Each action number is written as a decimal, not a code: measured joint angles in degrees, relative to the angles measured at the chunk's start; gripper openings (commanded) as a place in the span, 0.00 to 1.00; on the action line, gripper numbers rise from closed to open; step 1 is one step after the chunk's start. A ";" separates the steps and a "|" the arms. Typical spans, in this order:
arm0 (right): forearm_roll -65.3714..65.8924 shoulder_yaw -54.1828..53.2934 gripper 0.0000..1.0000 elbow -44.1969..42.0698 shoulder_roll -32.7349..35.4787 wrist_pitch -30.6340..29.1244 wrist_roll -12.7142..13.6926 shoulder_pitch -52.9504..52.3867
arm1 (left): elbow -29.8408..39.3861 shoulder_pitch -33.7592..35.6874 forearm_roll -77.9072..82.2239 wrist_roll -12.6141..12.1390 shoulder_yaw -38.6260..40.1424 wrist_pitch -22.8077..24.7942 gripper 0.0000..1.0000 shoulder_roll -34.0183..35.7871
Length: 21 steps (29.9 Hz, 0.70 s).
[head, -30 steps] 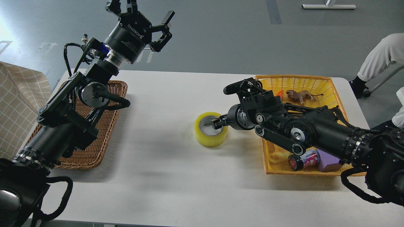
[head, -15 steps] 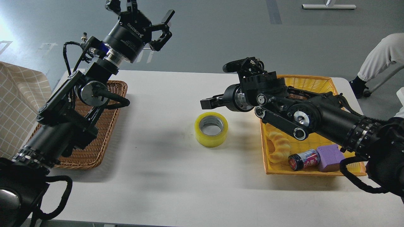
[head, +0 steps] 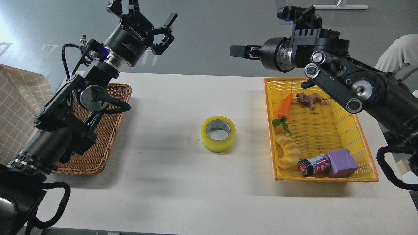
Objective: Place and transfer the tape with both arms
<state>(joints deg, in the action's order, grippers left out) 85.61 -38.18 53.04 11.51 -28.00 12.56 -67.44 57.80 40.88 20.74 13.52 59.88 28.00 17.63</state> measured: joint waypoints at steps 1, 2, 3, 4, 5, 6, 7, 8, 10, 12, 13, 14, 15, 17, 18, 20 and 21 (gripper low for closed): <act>-0.44 -2.21 0.99 0.06 0.44 0.00 -0.10 0.24 | -0.02 0.00 0.00 0.01 -0.04 0.00 0.98 0.02; -1.15 -4.44 0.99 0.07 0.69 0.00 -0.19 0.52 | -0.05 0.00 0.00 0.01 -0.10 0.00 0.98 0.07; -1.88 -5.97 0.99 0.11 0.86 0.00 -0.25 0.85 | -0.07 0.00 0.00 0.03 -0.16 0.00 0.98 0.09; -3.04 -8.39 0.99 0.22 0.94 0.00 -0.31 1.43 | -0.12 0.03 0.01 0.05 -0.25 0.00 0.98 0.10; -4.42 -10.98 0.99 0.39 0.99 0.00 -0.37 2.31 | -0.17 0.11 0.05 0.07 -0.31 0.00 0.98 0.11; -5.80 -13.43 0.99 0.66 1.03 0.00 -0.39 2.87 | -0.21 0.20 0.08 0.09 -0.33 0.00 0.98 0.11; -7.64 -16.42 0.99 1.08 1.03 0.00 -0.43 3.69 | -0.26 0.28 0.09 0.09 -0.36 0.00 0.98 0.11; -9.38 -19.37 0.99 1.44 1.03 0.00 -0.48 4.45 | -0.29 0.32 0.10 0.09 -0.37 0.00 0.98 0.11; -12.20 -22.90 0.99 1.74 1.03 0.00 -0.55 5.62 | -0.32 0.39 0.10 0.09 -0.40 0.00 0.98 0.04; -15.57 -27.30 0.99 1.76 0.90 0.00 -0.61 7.05 | -0.32 0.42 0.10 0.02 -0.42 0.00 0.98 -0.02; -17.66 -29.11 0.99 1.76 0.81 0.00 -0.65 7.85 | -0.32 0.42 0.10 -0.01 -0.44 0.00 0.98 -0.04; -20.23 -31.40 0.99 1.74 0.73 0.01 -0.66 9.22 | -0.33 0.42 0.10 -0.01 -0.45 0.00 0.98 -0.04; -22.56 -33.27 0.99 1.68 0.68 0.01 -0.67 10.13 | -0.33 0.42 0.13 -0.01 -0.45 0.00 0.98 -0.04; -27.56 -36.22 1.00 1.52 0.64 0.01 -0.68 12.07 | -0.33 0.50 0.17 -0.01 -0.45 0.00 0.98 -0.05; -30.53 -37.27 1.00 1.44 0.60 0.01 -0.69 12.94 | -0.33 0.64 0.17 -0.01 -0.45 0.00 0.98 -0.05; -36.77 -38.49 1.00 1.24 0.53 0.01 -0.69 14.24 | -0.33 0.94 0.18 -0.01 -0.49 0.00 0.98 0.04; -40.66 -38.98 1.00 1.17 0.49 0.02 -0.69 14.99 | -0.33 0.98 0.18 0.00 -0.62 0.00 0.98 0.12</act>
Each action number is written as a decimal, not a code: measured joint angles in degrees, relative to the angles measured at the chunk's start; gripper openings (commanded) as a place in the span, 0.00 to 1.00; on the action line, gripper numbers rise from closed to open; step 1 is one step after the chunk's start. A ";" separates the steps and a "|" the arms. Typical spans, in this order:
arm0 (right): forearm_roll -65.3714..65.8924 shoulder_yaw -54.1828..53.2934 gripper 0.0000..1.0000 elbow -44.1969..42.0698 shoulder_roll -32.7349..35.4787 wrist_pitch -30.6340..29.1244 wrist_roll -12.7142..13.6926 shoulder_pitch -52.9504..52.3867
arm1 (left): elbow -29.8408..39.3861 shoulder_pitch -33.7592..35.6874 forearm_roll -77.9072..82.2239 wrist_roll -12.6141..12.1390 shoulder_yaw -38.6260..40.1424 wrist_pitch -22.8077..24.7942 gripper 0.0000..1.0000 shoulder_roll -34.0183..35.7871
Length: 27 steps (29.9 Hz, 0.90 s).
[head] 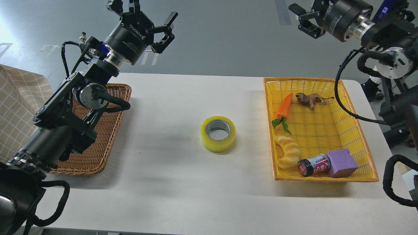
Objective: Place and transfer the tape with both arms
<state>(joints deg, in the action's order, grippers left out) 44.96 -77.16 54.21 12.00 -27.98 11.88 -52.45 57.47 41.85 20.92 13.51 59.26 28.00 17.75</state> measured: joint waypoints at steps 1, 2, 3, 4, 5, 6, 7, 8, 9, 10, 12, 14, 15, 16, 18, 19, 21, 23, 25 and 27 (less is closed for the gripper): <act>-3.13 -0.27 1.00 -0.06 -0.04 0.00 0.00 0.48 | 0.00 0.00 0.00 0.00 -0.13 0.00 0.98 0.10; -7.16 -0.44 1.00 -0.12 -0.09 0.00 0.02 1.04 | 0.00 0.02 0.00 0.00 -0.34 0.00 0.98 0.30; -11.67 -0.54 1.00 -0.19 -0.11 0.00 0.06 1.66 | 0.00 0.04 0.02 0.01 -0.55 0.00 0.98 0.52; -15.96 -0.58 1.00 -0.22 -0.12 0.00 0.11 2.02 | 0.00 0.04 0.04 0.01 -0.71 0.00 0.98 0.68; -19.20 -0.61 1.00 -0.26 -0.12 0.00 0.20 2.37 | 0.00 0.05 0.06 0.03 -0.86 0.00 0.98 0.81; -22.19 -0.62 1.00 -0.32 -0.12 0.00 0.31 2.72 | 0.00 0.06 0.07 0.05 -0.97 0.00 0.98 0.90; -24.43 -0.63 1.00 -0.40 -0.12 0.00 0.40 3.05 | 0.00 0.06 0.08 0.08 -1.02 0.00 0.98 0.98; -25.91 -0.65 1.00 -0.48 -0.12 0.00 0.45 3.37 | 0.02 0.06 0.10 0.08 -1.05 0.00 0.98 1.03; -27.45 -0.73 1.00 -0.57 -0.11 0.00 0.48 3.80 | 0.05 0.06 0.13 0.09 -1.06 0.00 0.98 1.09; -28.72 -0.85 1.00 -0.70 -0.09 0.00 0.49 4.34 | 0.07 0.05 0.15 0.10 -1.07 0.00 0.98 1.17; -31.16 -1.39 1.00 -0.82 -0.08 0.00 0.53 5.74 | 0.09 0.03 0.15 0.10 -1.08 0.00 0.98 1.29; -33.45 -2.15 1.00 -0.87 -0.11 0.00 0.59 7.06 | 0.10 -0.12 0.15 -0.02 -1.08 0.00 0.98 1.44; -35.05 -2.59 1.00 -0.87 -0.18 0.00 0.63 7.74 | 0.11 -0.14 0.15 -0.17 -1.08 0.00 0.98 1.49; -36.58 -2.98 1.00 -0.87 -0.24 0.00 0.69 8.45 | 0.10 -0.17 0.15 -0.32 -1.08 0.00 0.98 1.54; -38.71 -3.26 1.00 -0.83 -0.46 0.00 0.75 9.49 | 0.10 -0.17 0.15 -0.45 -1.10 0.00 0.98 1.58; -39.32 -3.28 1.00 -0.82 -0.64 0.00 0.77 9.97 | 0.09 -0.17 0.15 -0.48 -1.13 0.00 0.98 1.62; -39.86 -3.34 1.00 -0.72 -0.94 0.00 0.78 10.73 | 0.05 -0.28 0.15 -0.50 -1.14 0.00 0.98 1.68; -40.09 -3.34 1.00 -0.48 -1.11 -0.01 0.78 11.64 | 0.02 -0.48 0.15 -0.50 -1.13 0.00 0.98 1.78; -40.18 -3.44 1.00 -0.15 -1.14 -0.02 0.78 12.82 | 0.01 -0.56 0.43 -0.50 -1.14 0.00 0.98 2.13; -40.20 -3.65 1.00 0.18 -1.09 -0.02 0.78 13.73 | 0.00 -0.56 1.18 -0.17 -1.14 0.00 0.98 2.58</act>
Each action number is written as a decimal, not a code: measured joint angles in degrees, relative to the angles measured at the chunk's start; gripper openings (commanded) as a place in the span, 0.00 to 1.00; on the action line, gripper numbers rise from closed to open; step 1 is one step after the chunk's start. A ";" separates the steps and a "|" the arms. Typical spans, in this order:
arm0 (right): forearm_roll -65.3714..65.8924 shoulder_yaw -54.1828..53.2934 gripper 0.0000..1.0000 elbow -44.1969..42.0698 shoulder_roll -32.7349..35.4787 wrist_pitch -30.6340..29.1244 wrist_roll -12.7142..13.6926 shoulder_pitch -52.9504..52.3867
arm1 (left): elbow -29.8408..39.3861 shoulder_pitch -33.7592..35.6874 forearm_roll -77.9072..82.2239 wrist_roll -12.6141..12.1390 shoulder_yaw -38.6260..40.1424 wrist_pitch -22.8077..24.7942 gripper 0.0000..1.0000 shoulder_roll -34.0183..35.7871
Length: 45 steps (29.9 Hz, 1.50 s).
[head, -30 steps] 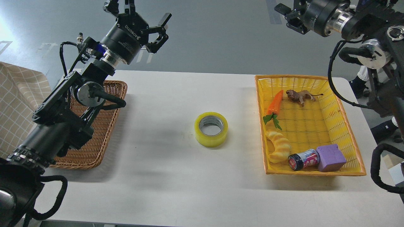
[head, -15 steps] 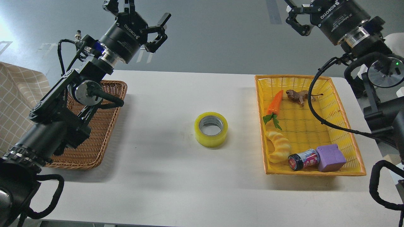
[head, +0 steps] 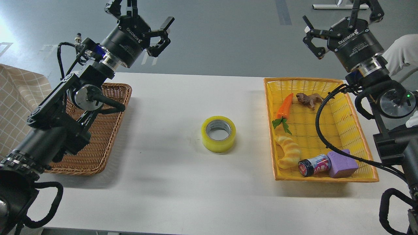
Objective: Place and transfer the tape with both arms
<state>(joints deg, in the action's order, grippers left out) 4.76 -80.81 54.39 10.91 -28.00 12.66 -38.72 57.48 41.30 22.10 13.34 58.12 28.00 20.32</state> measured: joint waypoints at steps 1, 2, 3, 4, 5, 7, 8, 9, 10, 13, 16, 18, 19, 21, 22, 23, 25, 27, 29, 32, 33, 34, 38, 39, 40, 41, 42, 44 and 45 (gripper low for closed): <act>0.00 -0.08 1.00 0.15 0.13 0.00 0.00 0.54 | 0.00 0.02 1.11 0.17 -0.01 0.00 0.98 0.20; -0.02 -0.14 1.00 0.45 0.27 0.00 0.00 1.07 | 0.00 0.09 2.72 0.26 -0.02 0.00 0.98 0.35; -0.06 -0.20 1.00 0.88 0.38 0.00 0.00 1.64 | 0.00 0.20 4.85 0.33 -0.02 0.00 0.98 0.49; -0.06 -0.31 1.00 1.46 0.49 0.00 0.00 2.45 | 0.00 0.29 7.11 0.40 -0.02 0.00 0.98 0.55; -0.06 -0.46 1.00 1.93 0.57 -0.01 0.00 3.15 | 0.00 0.31 9.72 0.44 -0.01 0.00 0.98 0.59; -0.06 -0.77 1.00 3.03 0.79 -0.01 0.00 4.39 | 0.04 0.36 14.91 0.51 0.04 -0.01 0.98 0.65; -0.06 -0.85 1.00 3.61 1.00 -0.01 0.00 4.80 | 0.22 0.40 17.81 0.52 0.05 -0.18 0.98 0.69; -0.06 -0.96 1.00 4.09 1.27 -0.01 0.00 5.23 | 0.46 0.46 20.53 0.53 0.07 -0.57 0.98 0.72; -0.06 -1.15 1.00 4.59 1.71 -0.01 0.00 5.78 | 0.76 0.59 24.04 0.54 0.10 -1.27 0.98 0.73; -0.06 -1.86 1.00 5.22 2.45 -0.01 0.00 6.87 | 1.34 1.30 32.41 0.54 0.11 -3.09 0.98 0.70; -0.09 -3.12 1.00 6.12 3.27 -0.01 0.00 8.31 | 1.59 2.39 40.68 0.43 0.03 -3.81 0.98 0.47; -0.10 -4.04 1.00 6.63 3.75 -0.01 0.00 9.38 | 1.88 2.99 46.08 0.42 -0.03 -3.94 0.98 0.38; -0.10 -4.39 1.00 6.86 4.02 -0.01 0.00 9.91 | 2.38 3.30 49.05 0.42 -0.14 -3.97 0.98 0.36; -0.10 -5.19 1.00 7.31 4.37 -0.01 0.00 11.09 | 3.58 4.00 53.88 0.42 -1.03 -4.01 0.98 0.35; -0.10 -5.55 1.00 7.49 4.49 -0.01 0.00 11.72 | 4.43 4.51 56.99 0.48 -2.31 -4.01 0.98 0.35; -0.10 -5.92 1.00 7.73 4.58 -0.01 0.00 12.41 | 5.00 5.10 58.93 0.50 -3.80 -4.01 0.98 0.35; -0.10 -6.47 1.00 7.98 4.69 -0.01 0.00 13.38 | 5.54 6.32 62.37 0.53 -7.06 -4.07 0.98 0.42; -0.11 -6.95 1.00 8.04 4.90 -0.01 0.00 14.16 | 5.69 7.67 65.40 0.53 -10.58 -4.68 0.98 0.55; -0.11 -7.41 1.00 8.09 5.07 -0.01 0.00 14.79 | 5.72 9.28 69.53 0.44 -14.32 -5.87 0.98 0.62; -0.10 -8.12 1.00 8.09 5.15 -0.01 -0.01 15.69 | 5.73 11.25 75.60 -0.09 -18.78 -7.29 0.98 0.76; -0.10 -8.34 1.00 8.09 5.16 0.00 -0.04 15.94 | 5.73 11.90 77.73 -0.42 -20.08 -7.56 0.98 0.75; -0.10 -8.52 1.00 8.09 5.16 0.00 -0.06 16.19 | 5.73 12.36 79.09 -0.85 -20.88 -7.71 0.98 0.70; -0.10 -8.88 1.00 8.04 5.17 0.00 -0.09 16.93 | 5.73 13.55 85.60 -4.48 -24.81 -7.86 0.98 0.39; -0.10 -8.91 1.00 8.03 5.17 0.00 -0.09 17.01 | 5.73 13.83 86.97 -5.47 -25.93 -7.87 0.98 0.38; -0.10 -8.91 1.00 8.03 5.17 0.00 -0.09 17.05 | 5.74 14.09 88.04 -6.08 -26.93 -7.87 0.98 0.38; -0.10 -8.91 1.00 8.03 5.17 0.00 -0.09 17.07 | 5.74 14.44 89.02 -6.52 -28.24 -7.88 0.98 0.39; -0.10 -8.92 1.00 8.02 5.17 0.00 -0.09 17.09 | 5.80 14.75 89.89 -6.84 -29.66 -7.88 0.98 0.41; -0.09 -8.92 1.00 8.02 5.17 0.00 -0.09 17.09 | 6.13 15.03 90.80 -7.09 -31.84 -7.88 0.98 0.50; -0.06 -8.93 1.00 8.00 5.12 0.00 -0.09 17.09 | 6.37 15.16 91.08 -7.16 -32.90 -7.88 0.98 0.57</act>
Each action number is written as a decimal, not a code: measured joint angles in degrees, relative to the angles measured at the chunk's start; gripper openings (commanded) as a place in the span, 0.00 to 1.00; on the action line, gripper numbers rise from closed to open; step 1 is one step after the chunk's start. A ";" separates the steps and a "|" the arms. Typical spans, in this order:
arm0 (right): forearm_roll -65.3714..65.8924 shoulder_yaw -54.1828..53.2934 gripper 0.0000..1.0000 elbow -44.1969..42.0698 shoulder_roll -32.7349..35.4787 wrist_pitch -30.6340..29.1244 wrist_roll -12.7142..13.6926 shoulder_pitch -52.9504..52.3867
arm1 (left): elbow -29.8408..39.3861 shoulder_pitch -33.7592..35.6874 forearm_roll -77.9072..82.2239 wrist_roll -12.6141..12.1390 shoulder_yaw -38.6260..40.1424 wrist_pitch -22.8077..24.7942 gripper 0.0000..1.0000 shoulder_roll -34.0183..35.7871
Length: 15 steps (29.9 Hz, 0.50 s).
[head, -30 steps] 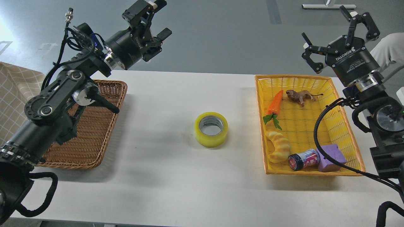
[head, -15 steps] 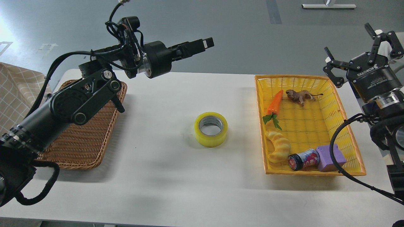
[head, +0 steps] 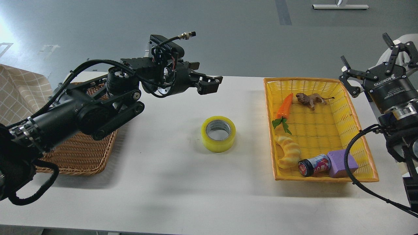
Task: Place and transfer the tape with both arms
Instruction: 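Reach the left gripper toward the tape roll on the table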
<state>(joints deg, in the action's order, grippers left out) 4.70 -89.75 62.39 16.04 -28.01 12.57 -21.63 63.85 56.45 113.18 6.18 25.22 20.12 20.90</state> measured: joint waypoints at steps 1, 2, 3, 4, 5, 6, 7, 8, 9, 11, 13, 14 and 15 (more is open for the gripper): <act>0.02 0.00 1.00 -0.04 -0.12 0.00 0.00 0.00 | 0.17 0.08 0.24 -0.01 -0.86 0.00 0.98 0.03; 0.03 0.00 1.00 -0.07 -0.20 0.00 0.00 -0.03 | 0.32 0.11 0.65 -0.01 -1.91 0.00 0.98 0.06; 0.04 0.01 1.00 -0.10 -0.25 0.00 0.00 -0.09 | 0.40 0.12 1.04 -0.02 -2.87 0.00 0.98 0.06; 0.05 0.04 1.00 -0.14 -0.27 0.00 0.00 -0.14 | 0.44 0.13 1.39 -0.02 -3.82 0.00 0.98 0.08; 0.05 0.07 1.00 -0.19 -0.29 0.00 0.00 -0.15 | 0.46 0.14 1.61 -0.02 -4.57 0.01 0.98 0.08; 0.07 0.08 1.00 -0.27 -0.29 0.00 0.00 -0.16 | 0.49 0.14 1.80 -0.02 -5.30 0.03 0.98 0.10; 0.12 0.09 1.00 -0.38 -0.29 0.00 0.00 -0.16 | 0.53 0.15 1.90 0.01 -5.90 0.09 0.98 0.13; 0.16 0.10 1.00 -0.51 -0.29 0.01 0.00 -0.16 | 0.54 0.28 1.96 0.12 -6.28 0.18 0.98 0.13; 0.19 0.16 1.00 -0.67 -0.30 0.01 0.00 -0.16 | 0.56 0.51 2.01 0.23 -6.58 0.31 0.98 0.13; 0.27 0.27 1.00 -0.79 -0.32 0.01 0.00 -0.11 | 0.58 0.73 2.04 0.35 -6.89 0.48 0.98 0.00; 0.30 0.39 1.00 -0.84 -0.38 0.01 0.00 -0.03 | 0.58 0.77 2.04 0.38 -7.19 0.64 0.98 -0.30; 0.30 0.43 1.00 -0.85 -0.38 0.01 0.00 -0.02 | 0.58 0.80 2.05 0.38 -7.60 0.80 0.98 -0.46; 0.32 0.48 1.00 -0.85 -0.39 0.01 0.00 -0.02 | 0.58 0.80 2.04 0.40 -8.12 0.91 0.98 -0.62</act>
<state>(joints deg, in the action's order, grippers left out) 5.02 -89.26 61.54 15.65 -28.00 12.56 -21.65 64.43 57.26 115.22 6.58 17.10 21.03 20.27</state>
